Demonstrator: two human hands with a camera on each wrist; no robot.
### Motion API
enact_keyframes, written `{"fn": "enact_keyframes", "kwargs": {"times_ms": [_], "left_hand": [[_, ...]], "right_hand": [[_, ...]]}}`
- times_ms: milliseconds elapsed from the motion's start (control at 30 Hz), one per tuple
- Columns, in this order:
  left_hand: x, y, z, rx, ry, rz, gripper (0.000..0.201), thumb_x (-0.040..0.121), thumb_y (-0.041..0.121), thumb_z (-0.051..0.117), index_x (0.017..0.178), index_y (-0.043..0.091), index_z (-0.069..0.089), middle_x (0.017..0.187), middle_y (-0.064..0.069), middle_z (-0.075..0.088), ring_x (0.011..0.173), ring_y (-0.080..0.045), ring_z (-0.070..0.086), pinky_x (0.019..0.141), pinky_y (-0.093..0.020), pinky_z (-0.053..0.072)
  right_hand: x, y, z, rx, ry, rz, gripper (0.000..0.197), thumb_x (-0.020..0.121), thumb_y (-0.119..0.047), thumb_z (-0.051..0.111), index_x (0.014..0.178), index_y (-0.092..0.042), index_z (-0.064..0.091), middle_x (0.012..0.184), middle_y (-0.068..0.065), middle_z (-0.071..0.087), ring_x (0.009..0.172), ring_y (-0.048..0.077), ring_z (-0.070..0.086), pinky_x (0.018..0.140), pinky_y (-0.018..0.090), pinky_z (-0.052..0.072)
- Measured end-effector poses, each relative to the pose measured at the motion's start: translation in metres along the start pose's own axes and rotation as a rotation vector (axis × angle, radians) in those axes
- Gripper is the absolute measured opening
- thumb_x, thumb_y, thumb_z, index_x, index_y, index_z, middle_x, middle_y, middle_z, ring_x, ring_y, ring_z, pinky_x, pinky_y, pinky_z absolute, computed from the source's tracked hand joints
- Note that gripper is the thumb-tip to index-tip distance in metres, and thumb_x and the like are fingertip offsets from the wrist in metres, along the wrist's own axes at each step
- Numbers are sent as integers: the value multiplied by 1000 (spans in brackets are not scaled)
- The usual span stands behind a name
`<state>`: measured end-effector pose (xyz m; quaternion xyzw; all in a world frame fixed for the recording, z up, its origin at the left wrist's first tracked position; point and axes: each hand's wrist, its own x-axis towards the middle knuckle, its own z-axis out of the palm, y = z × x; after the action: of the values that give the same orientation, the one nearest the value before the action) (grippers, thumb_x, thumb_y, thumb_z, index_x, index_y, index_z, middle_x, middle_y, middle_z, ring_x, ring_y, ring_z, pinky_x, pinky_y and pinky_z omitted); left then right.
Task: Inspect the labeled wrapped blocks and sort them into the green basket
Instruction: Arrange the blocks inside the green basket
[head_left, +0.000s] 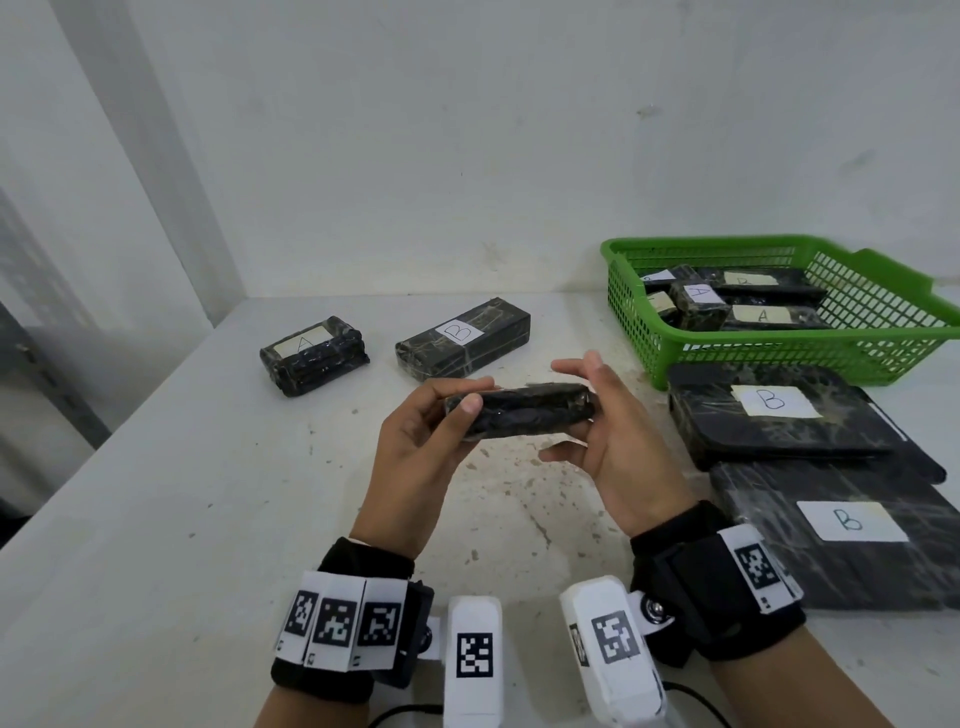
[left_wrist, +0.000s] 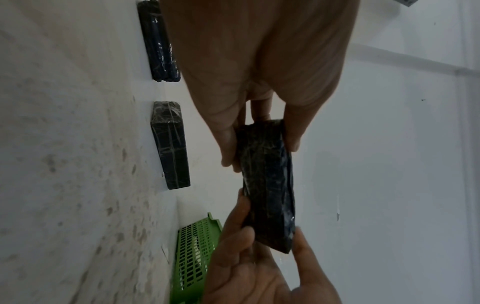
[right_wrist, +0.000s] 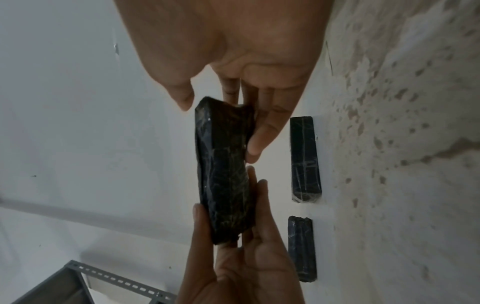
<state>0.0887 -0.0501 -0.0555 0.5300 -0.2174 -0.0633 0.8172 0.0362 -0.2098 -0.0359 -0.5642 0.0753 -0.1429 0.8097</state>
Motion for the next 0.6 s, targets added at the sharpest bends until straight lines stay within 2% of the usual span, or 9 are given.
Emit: {"fn": "enact_keyframes", "kwargs": {"times_ms": [67,167,233,267,333,400,467,533,600], "left_hand": [[0,2,0,-74,-26,11,25,89,15,57,105,-4,61,119,-22,66,109,-27,65,90,-30,53],[0,5,-2,-162,-81,21,19,91,11,51,102,-2,58,120,-20,66,113,-28,64,92,-32,53],[0,9,-4,-223,-115,13,19,92,16,61,102,0,58,124,-21,65,120,-31,60,97,-35,51],[0,9,-5,-247,-131,9,26,89,22,68,102,1,58,127,-22,63,123,-32,58,99,-35,50],[1,8,-5,-257,-122,-15,32,84,26,72,103,2,58,130,-23,60,123,-32,57,100,-35,50],[2,6,-4,-209,-55,-42,26,87,23,63,105,5,59,126,-20,61,116,-29,59,99,-34,51],[3,3,-4,-109,14,-65,28,88,23,56,111,9,59,117,-14,63,108,-25,60,96,-33,53],[3,1,-4,-29,42,-80,34,85,27,56,116,13,59,107,-6,69,102,-21,64,93,-33,54],[2,2,-3,12,45,-95,34,83,29,60,114,17,62,102,-4,72,101,-23,66,91,-34,55]], "right_hand": [[-1,-5,-3,90,-39,42,42,100,-44,36,111,-15,64,94,8,69,68,21,70,48,27,53],[-4,-12,-3,221,-145,62,37,95,-32,41,114,-10,64,99,13,69,65,23,70,45,25,53],[-6,-13,-1,294,-212,69,36,90,-28,45,115,-10,63,104,13,70,66,23,71,44,23,53],[-7,-13,-1,327,-236,71,36,90,-27,46,116,-9,63,107,13,71,66,23,72,43,22,53],[-7,-12,0,366,-265,70,36,90,-26,47,116,-8,63,111,12,71,66,23,73,44,20,53],[-7,-11,1,363,-274,54,34,85,-27,53,110,-7,66,110,13,71,69,25,74,48,20,55],[-7,-11,0,330,-273,27,30,79,-27,59,100,-8,70,105,14,72,71,29,73,54,21,58],[-7,-10,0,274,-269,-5,25,76,-27,64,92,-9,71,97,14,72,72,29,73,59,21,58],[-6,-7,1,227,-254,-29,28,73,-26,67,93,-7,65,90,15,70,71,28,72,60,20,58]]}}
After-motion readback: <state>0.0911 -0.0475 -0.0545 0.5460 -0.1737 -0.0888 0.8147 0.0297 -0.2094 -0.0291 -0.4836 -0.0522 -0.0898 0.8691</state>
